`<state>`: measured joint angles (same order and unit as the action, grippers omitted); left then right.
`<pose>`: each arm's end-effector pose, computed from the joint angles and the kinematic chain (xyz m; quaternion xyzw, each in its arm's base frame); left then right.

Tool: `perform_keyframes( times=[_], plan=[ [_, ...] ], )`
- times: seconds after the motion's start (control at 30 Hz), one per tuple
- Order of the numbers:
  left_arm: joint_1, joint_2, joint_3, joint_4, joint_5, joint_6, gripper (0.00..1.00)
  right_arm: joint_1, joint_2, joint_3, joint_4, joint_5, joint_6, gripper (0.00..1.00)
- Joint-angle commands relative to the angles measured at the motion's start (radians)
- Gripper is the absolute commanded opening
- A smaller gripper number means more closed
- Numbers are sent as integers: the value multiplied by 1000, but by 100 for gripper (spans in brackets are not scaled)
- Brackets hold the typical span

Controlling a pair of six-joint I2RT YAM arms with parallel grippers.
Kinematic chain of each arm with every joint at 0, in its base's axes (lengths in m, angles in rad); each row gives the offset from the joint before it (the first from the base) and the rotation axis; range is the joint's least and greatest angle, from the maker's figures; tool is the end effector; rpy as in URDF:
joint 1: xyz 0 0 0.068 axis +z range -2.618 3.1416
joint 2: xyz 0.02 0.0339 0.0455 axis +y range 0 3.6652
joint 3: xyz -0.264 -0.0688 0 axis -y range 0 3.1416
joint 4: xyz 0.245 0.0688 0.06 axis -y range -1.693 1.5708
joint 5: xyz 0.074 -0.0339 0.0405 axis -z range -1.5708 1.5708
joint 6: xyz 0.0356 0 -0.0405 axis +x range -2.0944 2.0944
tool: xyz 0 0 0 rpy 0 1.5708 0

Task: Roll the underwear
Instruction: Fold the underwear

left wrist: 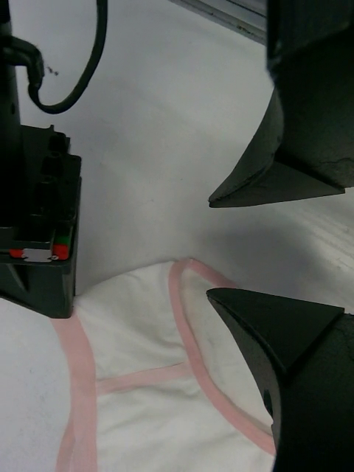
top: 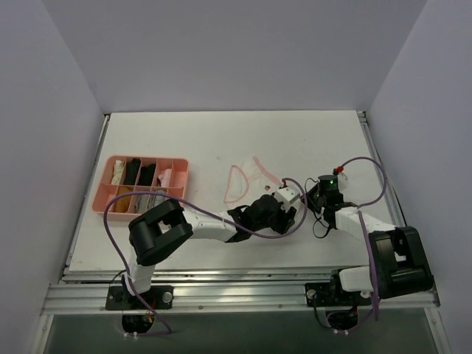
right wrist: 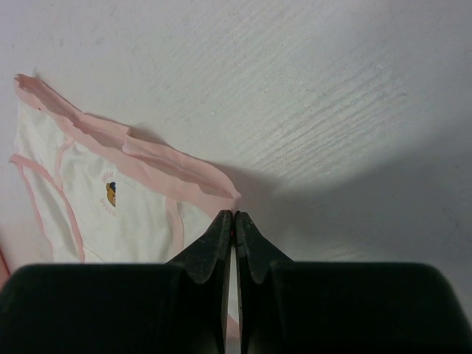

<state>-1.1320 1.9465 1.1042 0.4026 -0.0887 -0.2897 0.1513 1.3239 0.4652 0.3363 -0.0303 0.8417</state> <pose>0.1829 -0.3823 0.1696 0.3231 0.7795 -0.3209 0.4301 0.2529 0.0396 0.1686 0.2858 0.8171 0.2499 0.4338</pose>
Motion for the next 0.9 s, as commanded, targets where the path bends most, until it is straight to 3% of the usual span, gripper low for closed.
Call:
perform_keyframes(
  times=[0.0,0.27,0.67,0.83,0.87],
  plan=[
    [6,38,66,107,7,79,57,-4,-28,-13,-2,-14,11,0],
    [8,135,143,93,-3,121,58,-4,-31,-23,9,-13,14,0],
    [15,193,140,125,-32,115,57,-6,-40,-30,9,6,17,0],
    [17,200,149,120,-52,109,40,-6,-63,-28,-9,17,20,0],
    [18,200,152,116,-51,107,31,-6,-68,-27,-13,17,20,0]
  ],
)
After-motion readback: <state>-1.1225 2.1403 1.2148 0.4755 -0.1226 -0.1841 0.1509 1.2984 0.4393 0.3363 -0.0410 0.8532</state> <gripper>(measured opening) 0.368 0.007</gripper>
